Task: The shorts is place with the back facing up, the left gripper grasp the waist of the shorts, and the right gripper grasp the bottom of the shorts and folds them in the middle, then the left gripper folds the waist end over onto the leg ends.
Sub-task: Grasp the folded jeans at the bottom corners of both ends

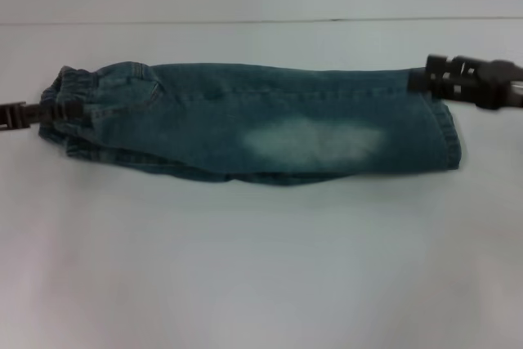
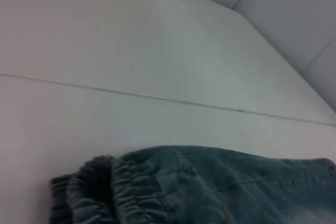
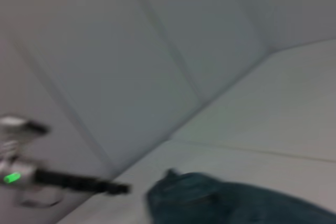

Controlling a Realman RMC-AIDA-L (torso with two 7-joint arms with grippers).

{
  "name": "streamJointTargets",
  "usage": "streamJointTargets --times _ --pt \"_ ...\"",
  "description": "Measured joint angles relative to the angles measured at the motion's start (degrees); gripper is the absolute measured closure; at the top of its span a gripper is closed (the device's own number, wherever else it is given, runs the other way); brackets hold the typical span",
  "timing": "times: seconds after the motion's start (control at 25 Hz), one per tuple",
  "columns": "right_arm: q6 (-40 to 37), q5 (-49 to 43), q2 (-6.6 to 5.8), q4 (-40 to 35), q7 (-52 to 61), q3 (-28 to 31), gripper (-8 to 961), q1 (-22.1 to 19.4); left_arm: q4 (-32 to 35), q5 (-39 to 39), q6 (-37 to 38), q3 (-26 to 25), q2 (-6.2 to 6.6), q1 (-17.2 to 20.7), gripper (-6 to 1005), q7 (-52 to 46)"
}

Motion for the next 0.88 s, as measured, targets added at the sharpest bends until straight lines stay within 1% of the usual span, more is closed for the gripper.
streamJointTargets --times 0.04,0.12,0.16,0.2,0.24,0.28,0.4,0.44,0.48,0.56,0.68,0.88 --pt "0.0 0.0 0.0 0.0 0.0 0.0 51 0.0 0.0 0.0 0.0 0.0 0.0 0.0 63 0.0" --pt "-6.47 -0.34 0.37 -2.39 -1.83 -0.92 52 -0.83 0.17 0.09 0.63 0.15 -0.14 0.13 63 0.51" --pt "-8.75 -0.5 0.71 -3.58 -2.78 -1.42 53 -1.31 0.18 0.15 0.58 0.36 -0.18 0.19 63 0.59" --pt "-10.04 -0.77 1.19 -4.51 -3.51 -1.89 53 -1.74 0.22 0.27 -0.68 1.62 -0.18 0.49 63 0.73" --pt "-10.78 -1.26 1.72 -5.42 -4.23 -2.27 54 -2.13 0.22 0.27 -0.68 1.62 -0.18 0.49 63 0.73" --pt "-11.12 -1.91 2.3 -6.17 -4.77 -2.59 54 -2.5 0.25 0.34 -1.91 2.82 -0.13 0.74 63 0.81" --pt "-10.11 -3.52 3.34 -6.53 -5.11 -2.85 54 -2.83 0.28 0.5 -7.19 7.54 0.02 1.52 63 0.93" --pt "-9.29 -3.94 3.51 -6.36 -5.13 -2.85 54 -2.8 0.3 0.54 -10.67 10.11 -0.12 1.81 63 0.93" --pt "-8.45 -4.25 3.74 -6.23 -5.16 -2.86 54 -2.76 0.3 0.54 -10.67 10.11 -0.12 1.81 63 0.93" --pt "-7.26 -4.51 4.08 -6.15 -5.2 -2.89 54 -2.73 0.36 0.94 -15.42 12.76 -0.93 1.93 62 0.86" --pt "-6.57 -4.59 4.37 -6.11 -5.21 -3.02 54 -2.74 0.36 1.53 -20.57 15.13 -1.97 1.67 62 0.82" --pt "-6.56 -4.63 4.39 -5.49 -4.82 -3.93 54 -2.59 -0.14 1.9 -26.38 18.55 -2.9 1.03 62 0.6"
